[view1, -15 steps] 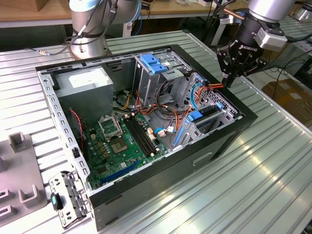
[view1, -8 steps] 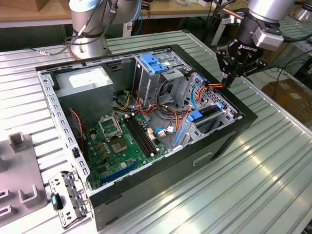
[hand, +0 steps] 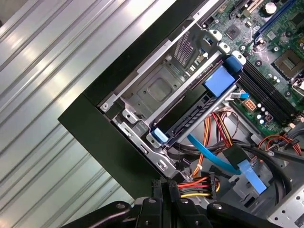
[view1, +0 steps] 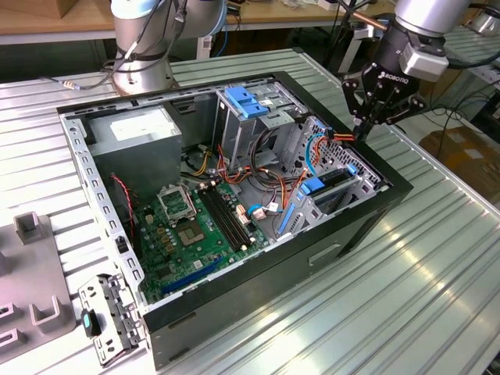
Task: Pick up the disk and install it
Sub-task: 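Insert the first disk wire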
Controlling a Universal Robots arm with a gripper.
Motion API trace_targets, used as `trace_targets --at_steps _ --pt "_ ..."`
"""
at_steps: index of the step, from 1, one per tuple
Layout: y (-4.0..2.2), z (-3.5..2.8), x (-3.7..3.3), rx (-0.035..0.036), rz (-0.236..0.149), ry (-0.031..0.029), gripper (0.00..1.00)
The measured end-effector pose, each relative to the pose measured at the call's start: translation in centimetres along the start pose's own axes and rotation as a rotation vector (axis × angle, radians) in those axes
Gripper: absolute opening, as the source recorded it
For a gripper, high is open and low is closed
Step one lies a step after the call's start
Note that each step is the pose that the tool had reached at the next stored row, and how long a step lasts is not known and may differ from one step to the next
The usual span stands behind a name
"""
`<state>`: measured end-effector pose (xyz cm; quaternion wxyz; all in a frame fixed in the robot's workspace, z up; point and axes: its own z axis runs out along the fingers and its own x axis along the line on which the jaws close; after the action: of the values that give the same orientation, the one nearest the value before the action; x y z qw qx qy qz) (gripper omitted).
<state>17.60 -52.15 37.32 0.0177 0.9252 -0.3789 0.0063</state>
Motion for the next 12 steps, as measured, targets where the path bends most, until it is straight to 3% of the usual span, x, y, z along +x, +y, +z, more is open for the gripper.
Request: trace_targets --at_steps 6,7,9,12 --pt "0.69 0.00 -0.71 0.0000 0.001 0.0000 0.16" --pt "0.72 0.00 -0.73 -0.0001 0.007 -0.0001 0.16" --pt "0.72 0.00 -0.74 -0.0013 0.055 -0.0014 0.16" --pt "1.04 0.01 -1.06 -0.0015 0.065 -0.0018 0.16"
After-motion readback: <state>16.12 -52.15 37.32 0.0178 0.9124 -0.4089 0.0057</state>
